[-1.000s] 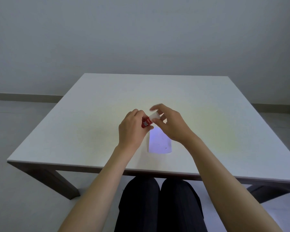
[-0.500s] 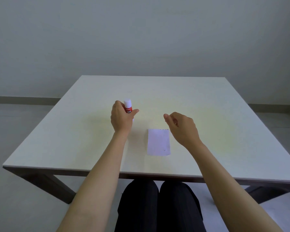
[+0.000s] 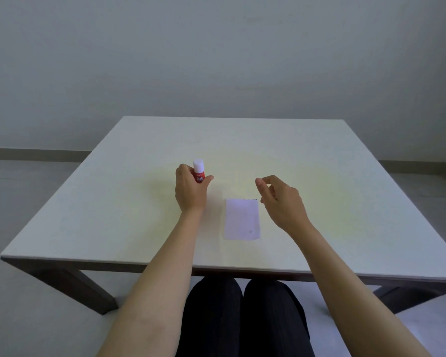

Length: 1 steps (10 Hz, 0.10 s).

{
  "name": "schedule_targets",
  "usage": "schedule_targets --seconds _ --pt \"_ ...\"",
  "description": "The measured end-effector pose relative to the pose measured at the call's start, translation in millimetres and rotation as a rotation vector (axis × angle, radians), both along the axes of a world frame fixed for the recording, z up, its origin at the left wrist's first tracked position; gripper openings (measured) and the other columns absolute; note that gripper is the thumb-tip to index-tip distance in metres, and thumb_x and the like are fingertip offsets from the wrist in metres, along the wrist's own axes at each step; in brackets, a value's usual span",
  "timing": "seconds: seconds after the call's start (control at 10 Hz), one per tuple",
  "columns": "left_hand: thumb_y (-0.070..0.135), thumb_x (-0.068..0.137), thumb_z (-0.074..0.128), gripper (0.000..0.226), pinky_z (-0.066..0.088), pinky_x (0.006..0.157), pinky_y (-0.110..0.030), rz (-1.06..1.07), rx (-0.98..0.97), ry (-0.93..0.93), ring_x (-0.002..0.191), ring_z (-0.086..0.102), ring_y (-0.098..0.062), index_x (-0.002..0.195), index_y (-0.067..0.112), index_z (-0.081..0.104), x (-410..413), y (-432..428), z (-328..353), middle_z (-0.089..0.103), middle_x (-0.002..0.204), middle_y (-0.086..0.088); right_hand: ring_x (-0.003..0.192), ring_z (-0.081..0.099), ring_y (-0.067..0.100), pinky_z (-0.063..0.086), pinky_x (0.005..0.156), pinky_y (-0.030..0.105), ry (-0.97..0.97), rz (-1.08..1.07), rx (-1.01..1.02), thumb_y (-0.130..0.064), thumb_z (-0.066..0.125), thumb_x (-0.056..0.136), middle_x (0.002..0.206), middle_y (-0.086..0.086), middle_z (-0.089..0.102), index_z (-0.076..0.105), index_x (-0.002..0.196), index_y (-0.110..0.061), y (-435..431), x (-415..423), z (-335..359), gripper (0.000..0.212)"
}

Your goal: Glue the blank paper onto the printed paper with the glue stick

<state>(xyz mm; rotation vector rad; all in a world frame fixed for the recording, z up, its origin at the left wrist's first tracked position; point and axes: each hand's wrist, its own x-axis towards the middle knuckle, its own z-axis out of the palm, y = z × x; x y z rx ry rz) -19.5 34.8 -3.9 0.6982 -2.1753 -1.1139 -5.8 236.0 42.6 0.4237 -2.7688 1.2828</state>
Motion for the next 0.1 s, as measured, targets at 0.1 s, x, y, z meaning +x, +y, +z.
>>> schedule_targets --seconds 0.1 --pt "0.038 0.067 0.081 0.071 0.043 0.073 -0.036 -0.08 0.048 -0.084 0.11 0.053 -0.028 0.12 0.01 0.043 3.9 0.1 -1.2 0.052 0.115 -0.007 0.091 0.058 0.02 0.042 0.071 0.031 0.026 -0.015 -0.014 -0.046 0.041 0.096 0.09 0.0 0.06 0.057 0.118 -0.018 -2.3 3.5 -7.2 0.039"
